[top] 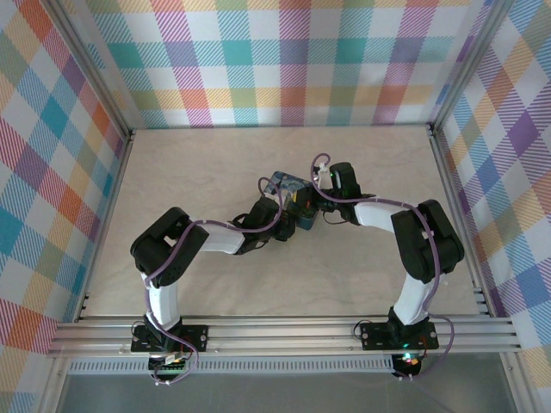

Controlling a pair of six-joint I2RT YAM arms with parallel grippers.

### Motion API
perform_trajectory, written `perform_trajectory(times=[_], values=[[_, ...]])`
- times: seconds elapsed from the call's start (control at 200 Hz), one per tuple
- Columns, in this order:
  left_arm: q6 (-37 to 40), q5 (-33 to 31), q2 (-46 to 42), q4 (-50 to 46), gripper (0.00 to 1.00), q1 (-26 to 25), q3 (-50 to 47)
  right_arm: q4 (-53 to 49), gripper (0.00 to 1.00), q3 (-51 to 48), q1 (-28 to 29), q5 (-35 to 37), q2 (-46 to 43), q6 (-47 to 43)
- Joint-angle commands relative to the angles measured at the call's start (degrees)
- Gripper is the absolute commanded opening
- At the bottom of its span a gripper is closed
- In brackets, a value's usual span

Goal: Unlock the padlock with the key

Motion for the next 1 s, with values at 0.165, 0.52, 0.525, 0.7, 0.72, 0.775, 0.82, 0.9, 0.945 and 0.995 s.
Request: perform_trajectory(times=[0.165, 0.52, 0.525, 0.7, 0.72, 0.775, 0.82, 0.9, 0.945, 0.995], values=[[-1.6, -1.9, -0.4, 2.7, 0.23, -0.5, 1.1, -4.7, 0.02, -2.4, 1.3, -0.1, 0.4, -0.1], [-5.6, 1.4, -4.3, -0.9, 0.19, -0.4, 0.9, -4.6, 0.01, -2.1, 1.3, 4.7, -7.6, -5.1], [-5.7, 1.5, -4.5, -1.2, 0.19, -0.5, 0.9, -4.6, 0.01, -2.2, 1.3, 4.8, -7.8, -5.2], [-8.2, 3.5, -6.6, -9.9, 0.19, -0.4, 3.9, -4.9, 0.01, -7.0, 1.3, 9.4, -15.9, -8.6], [-8.6, 3.8, -6.7, -10.7, 0.19, -0.4, 4.2, -4.9, 0.02, -7.8, 1.3, 9.9, -16.9, -8.9], [-9.8, 4.8, -7.0, -12.8, 0.19, -0.4, 5.2, -4.4, 0.01, -10.4, 1.3, 11.2, -20.0, -9.8], [-10.8, 6.0, -7.2, -14.2, 0.19, -0.4, 5.9, -4.0, 0.01, -12.7, 1.4, 12.3, -22.8, -10.3], [-13.3, 7.8, -7.5, -16.6, 0.17, -0.3, 7.4, -3.6, 0.01, -16.5, 1.8, 13.9, -27.6, -11.4], [-14.6, 9.2, -7.5, -18.0, 0.17, -0.3, 8.3, -3.5, 0.02, -18.3, 2.2, 14.6, -30.0, -12.0], [-16.0, 10.0, -7.4, -20.4, 0.15, -0.1, 9.9, -3.5, 0.02, -20.4, 2.9, 15.8, -32.4, -12.5]])
